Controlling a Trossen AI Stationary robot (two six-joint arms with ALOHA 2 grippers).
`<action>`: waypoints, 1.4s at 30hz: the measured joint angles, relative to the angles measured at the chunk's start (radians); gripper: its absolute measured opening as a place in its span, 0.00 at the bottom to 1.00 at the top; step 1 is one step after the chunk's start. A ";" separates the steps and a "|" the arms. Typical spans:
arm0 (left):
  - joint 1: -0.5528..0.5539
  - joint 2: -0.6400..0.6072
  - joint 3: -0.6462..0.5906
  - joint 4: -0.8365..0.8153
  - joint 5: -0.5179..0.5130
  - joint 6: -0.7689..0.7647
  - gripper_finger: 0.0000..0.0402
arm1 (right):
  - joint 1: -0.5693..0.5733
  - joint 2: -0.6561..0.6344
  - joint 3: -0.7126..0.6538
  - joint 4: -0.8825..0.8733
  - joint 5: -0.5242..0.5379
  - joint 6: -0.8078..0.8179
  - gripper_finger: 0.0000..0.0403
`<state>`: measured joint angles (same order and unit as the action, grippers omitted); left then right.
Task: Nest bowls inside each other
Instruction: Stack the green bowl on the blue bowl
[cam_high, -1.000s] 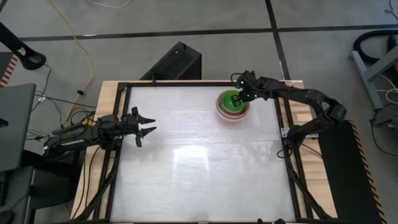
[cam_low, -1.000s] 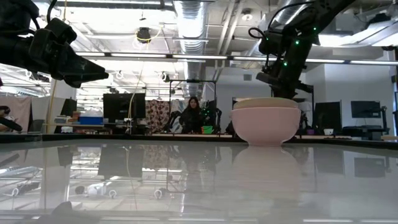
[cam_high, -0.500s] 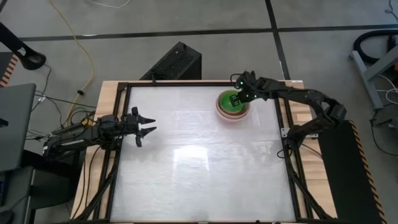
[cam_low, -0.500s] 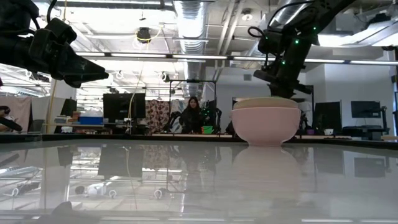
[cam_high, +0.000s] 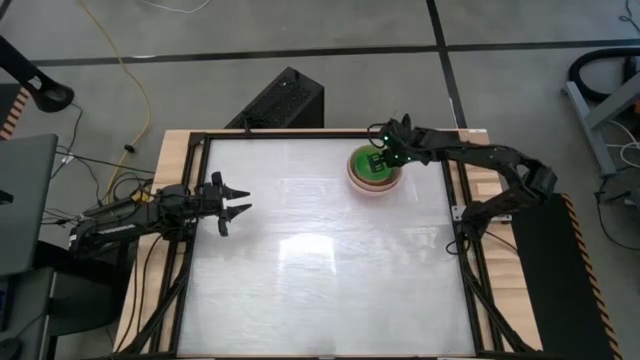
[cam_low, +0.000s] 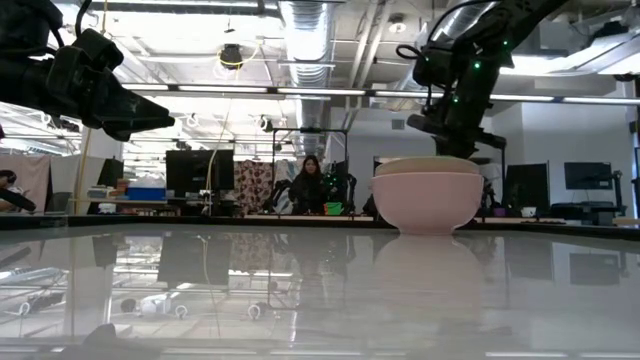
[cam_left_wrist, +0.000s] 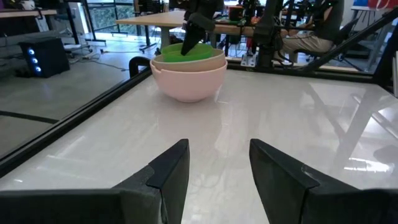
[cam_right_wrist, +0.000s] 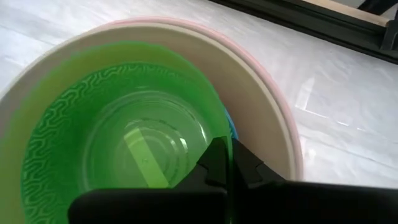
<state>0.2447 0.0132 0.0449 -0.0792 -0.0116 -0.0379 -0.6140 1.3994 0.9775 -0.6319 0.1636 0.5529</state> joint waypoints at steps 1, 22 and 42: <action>0.000 0.000 0.000 0.000 0.000 0.000 0.39 | 0.000 0.000 0.000 -0.001 0.000 0.000 0.02; 0.000 0.000 0.000 0.000 0.000 0.000 0.39 | 0.016 0.001 0.000 -0.003 0.003 -0.037 0.24; 0.000 0.000 0.000 0.000 0.000 0.000 0.39 | 0.018 0.000 0.170 -0.163 0.003 -0.080 0.37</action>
<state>0.2447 0.0131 0.0450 -0.0792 -0.0116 -0.0378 -0.5960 1.3991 1.1477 -0.7951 0.1663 0.4726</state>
